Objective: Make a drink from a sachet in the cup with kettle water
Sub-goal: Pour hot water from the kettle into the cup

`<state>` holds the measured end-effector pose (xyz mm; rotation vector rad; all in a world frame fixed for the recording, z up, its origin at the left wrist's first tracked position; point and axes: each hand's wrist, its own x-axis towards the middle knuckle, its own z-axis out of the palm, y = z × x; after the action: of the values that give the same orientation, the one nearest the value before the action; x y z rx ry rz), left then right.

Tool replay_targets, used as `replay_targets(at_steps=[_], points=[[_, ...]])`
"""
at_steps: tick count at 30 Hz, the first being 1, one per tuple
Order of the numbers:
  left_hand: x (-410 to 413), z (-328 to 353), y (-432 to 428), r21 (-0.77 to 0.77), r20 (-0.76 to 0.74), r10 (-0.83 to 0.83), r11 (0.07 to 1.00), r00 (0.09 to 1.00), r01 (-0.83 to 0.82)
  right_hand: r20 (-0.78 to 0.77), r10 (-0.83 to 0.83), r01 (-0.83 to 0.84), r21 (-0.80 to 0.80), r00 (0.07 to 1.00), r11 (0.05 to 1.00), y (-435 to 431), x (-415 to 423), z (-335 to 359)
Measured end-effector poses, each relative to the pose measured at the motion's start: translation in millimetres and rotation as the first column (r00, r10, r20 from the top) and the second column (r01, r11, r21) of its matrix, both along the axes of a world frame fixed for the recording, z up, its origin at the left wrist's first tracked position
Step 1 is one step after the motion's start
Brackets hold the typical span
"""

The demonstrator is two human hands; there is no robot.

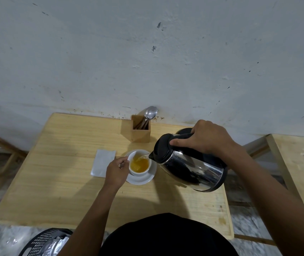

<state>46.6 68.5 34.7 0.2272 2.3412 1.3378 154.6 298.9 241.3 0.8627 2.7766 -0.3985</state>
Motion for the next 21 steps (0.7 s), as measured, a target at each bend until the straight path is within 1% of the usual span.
replay_targets(at_steps=[14,21], points=[[0.8,1.9,0.3,-0.003,0.01,0.01,1.0,1.0,-0.01,-0.015,0.011,-0.011,0.0,1.0,1.0,-1.9,1.1,1.8],[0.9,2.3,1.3,-0.02,0.007,0.01,1.0,1.0,-0.01,-0.044,-0.009,0.008,-0.024,0.999,1.0,0.6,4.3,0.7]])
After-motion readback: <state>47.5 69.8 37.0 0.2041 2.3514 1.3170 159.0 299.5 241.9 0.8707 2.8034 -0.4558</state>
